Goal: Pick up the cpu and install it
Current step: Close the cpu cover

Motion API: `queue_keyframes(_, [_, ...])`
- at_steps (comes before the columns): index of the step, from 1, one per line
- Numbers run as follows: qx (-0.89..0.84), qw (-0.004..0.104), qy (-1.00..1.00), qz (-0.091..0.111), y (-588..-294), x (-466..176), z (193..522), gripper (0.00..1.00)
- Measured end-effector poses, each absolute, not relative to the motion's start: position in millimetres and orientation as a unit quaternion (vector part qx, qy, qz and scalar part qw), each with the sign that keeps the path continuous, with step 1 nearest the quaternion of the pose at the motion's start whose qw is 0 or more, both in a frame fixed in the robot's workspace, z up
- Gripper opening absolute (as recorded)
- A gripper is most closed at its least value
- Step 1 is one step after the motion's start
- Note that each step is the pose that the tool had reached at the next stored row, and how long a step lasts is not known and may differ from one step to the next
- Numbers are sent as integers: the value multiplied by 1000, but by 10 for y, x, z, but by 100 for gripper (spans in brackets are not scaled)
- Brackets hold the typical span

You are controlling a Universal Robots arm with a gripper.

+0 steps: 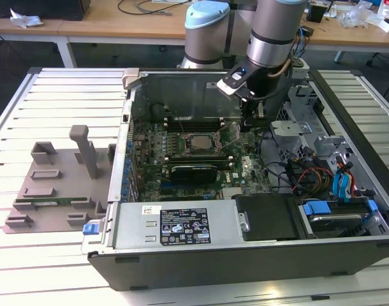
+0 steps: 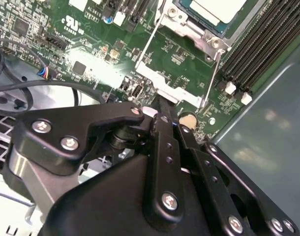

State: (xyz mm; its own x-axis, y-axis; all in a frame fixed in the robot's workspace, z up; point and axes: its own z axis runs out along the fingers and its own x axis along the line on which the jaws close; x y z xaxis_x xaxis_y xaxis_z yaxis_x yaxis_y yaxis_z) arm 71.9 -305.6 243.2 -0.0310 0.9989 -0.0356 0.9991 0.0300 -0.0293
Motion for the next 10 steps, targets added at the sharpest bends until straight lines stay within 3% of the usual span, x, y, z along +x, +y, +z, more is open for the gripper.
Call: queue_keyframes(10, [696, 3, 718, -23, -3055, 629, 2432, 11])
